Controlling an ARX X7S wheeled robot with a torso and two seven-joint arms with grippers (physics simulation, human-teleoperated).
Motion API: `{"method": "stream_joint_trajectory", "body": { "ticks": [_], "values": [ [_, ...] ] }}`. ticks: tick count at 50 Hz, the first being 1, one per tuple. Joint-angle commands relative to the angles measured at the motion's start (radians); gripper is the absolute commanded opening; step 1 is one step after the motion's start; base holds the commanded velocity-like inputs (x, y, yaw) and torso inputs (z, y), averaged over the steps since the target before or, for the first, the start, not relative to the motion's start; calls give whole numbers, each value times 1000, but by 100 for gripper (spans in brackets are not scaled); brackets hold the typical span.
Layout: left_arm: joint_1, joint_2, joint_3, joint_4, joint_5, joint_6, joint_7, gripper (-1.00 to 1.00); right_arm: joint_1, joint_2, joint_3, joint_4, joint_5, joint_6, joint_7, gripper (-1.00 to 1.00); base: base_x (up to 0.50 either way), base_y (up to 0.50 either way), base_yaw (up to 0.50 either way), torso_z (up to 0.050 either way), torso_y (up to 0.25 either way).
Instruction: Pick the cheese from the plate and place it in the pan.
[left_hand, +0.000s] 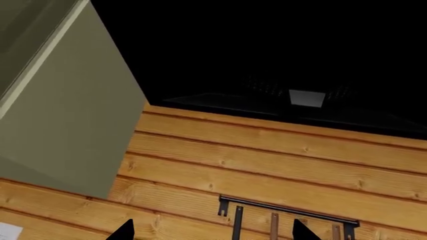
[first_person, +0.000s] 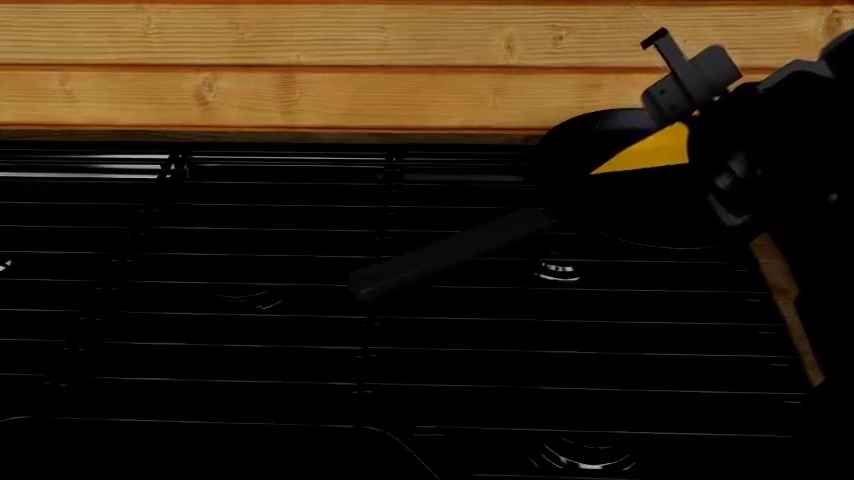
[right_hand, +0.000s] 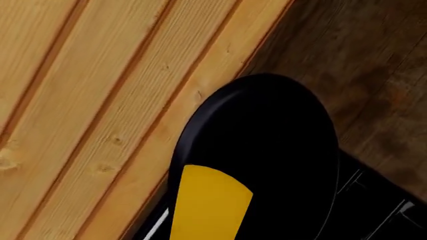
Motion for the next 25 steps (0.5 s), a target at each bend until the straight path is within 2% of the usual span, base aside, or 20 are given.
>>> {"method": "stream_joint_trajectory", "body": {
  "ticks": [1, 10, 25],
  "values": [
    [5, 9, 14, -5, 23, 6, 3, 100, -11, -7, 32, 3, -18, -75, -28, -100, 0, 0, 0, 0, 0],
    [-36, 35, 67, -43, 81, 2, 14, 100, -40, -19, 37, 3, -16, -91, -116, -100, 0, 0, 0, 0, 0],
    [-18, 35, 71, -44, 95, 8, 15, 100, -67, -23, 18, 4, -22, -102, -88, -100, 0, 0, 0, 0, 1]
  ]
}}
